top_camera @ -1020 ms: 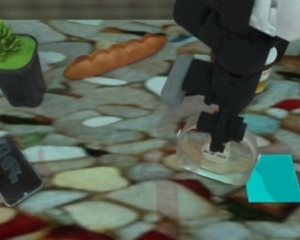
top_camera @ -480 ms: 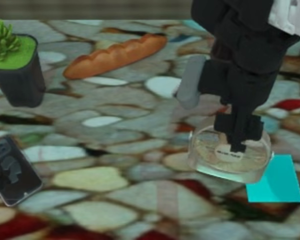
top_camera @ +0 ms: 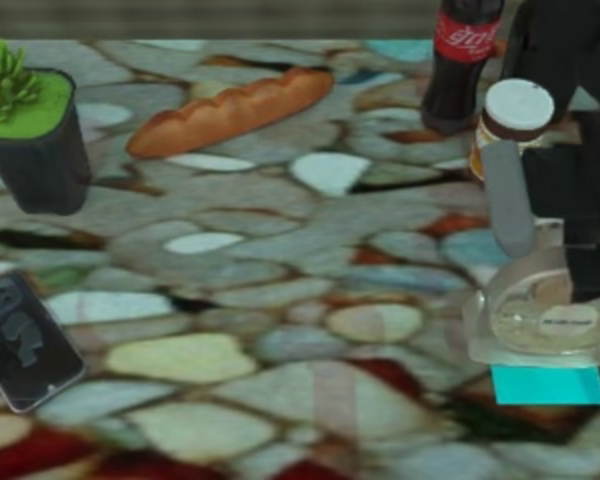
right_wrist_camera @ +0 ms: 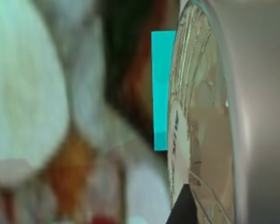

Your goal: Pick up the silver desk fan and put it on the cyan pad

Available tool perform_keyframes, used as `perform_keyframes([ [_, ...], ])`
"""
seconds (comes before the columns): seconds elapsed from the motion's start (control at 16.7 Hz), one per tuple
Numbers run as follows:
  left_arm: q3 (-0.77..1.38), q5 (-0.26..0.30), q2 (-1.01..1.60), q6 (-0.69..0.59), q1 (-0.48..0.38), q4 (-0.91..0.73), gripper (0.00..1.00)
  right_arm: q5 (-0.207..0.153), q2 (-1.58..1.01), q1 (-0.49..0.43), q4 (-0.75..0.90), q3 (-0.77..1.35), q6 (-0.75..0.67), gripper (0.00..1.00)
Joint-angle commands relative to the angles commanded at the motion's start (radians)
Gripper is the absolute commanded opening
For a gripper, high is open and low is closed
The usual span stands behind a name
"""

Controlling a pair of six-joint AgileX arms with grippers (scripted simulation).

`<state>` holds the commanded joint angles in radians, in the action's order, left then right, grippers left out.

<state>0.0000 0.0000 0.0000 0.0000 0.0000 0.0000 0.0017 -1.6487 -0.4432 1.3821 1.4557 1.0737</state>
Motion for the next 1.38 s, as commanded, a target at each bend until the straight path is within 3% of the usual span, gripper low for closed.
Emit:
perform_keyframes([
  [0.24,0.0,0.0,0.0,0.0,0.0,0.0,1.0,-0.001,0.059,0.054,-0.016,-0.072,0.112,0.0],
  [1.14,0.0,0.0,0.0,0.0,0.0,0.0,1.0,-0.001,0.044,0.059,-0.154,-0.195,0.118,0.0],
  [1.38,0.0,0.0,0.0,0.0,0.0,0.0,1.0,-0.001,0.044,0.059,-0.154,-0.195,0.118,0.3],
])
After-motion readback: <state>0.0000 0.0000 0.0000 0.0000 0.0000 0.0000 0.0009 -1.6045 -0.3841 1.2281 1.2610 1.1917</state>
